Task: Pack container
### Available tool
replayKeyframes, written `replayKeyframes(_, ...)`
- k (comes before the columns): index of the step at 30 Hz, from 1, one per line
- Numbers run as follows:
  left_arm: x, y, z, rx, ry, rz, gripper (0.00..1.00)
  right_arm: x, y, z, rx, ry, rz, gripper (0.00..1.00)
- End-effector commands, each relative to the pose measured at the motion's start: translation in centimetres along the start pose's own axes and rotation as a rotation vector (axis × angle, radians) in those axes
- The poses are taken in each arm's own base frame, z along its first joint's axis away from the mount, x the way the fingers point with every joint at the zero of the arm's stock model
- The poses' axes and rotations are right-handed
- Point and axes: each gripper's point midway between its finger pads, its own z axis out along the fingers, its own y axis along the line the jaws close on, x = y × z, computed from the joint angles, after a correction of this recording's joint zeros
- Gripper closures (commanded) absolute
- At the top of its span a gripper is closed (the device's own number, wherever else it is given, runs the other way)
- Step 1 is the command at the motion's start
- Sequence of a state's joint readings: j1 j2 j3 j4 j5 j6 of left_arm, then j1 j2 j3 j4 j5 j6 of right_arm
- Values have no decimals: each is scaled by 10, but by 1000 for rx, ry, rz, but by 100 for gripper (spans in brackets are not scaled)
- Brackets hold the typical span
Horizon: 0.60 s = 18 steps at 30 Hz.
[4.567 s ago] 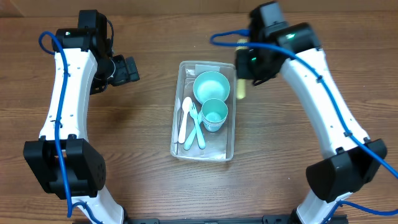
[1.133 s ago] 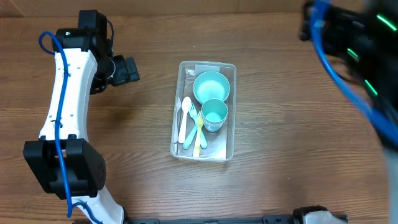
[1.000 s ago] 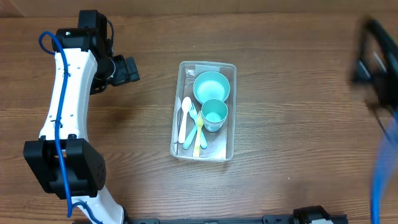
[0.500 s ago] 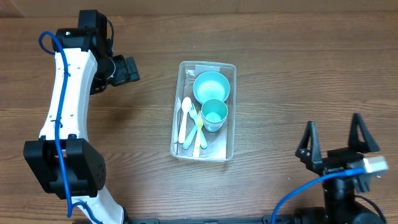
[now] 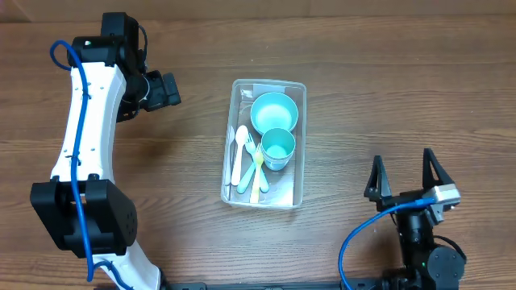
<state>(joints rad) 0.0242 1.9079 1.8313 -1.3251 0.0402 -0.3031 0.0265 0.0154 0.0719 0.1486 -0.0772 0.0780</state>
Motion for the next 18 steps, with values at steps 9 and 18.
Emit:
replayKeyframes(9,-5,-1,-5,6,-19,18,0,44,-11,-3,38,112,5,0)
replayKeyframes(18,-5,-1,-5,6,-19,18,0,62,-16,-5,63,185,-16,0)
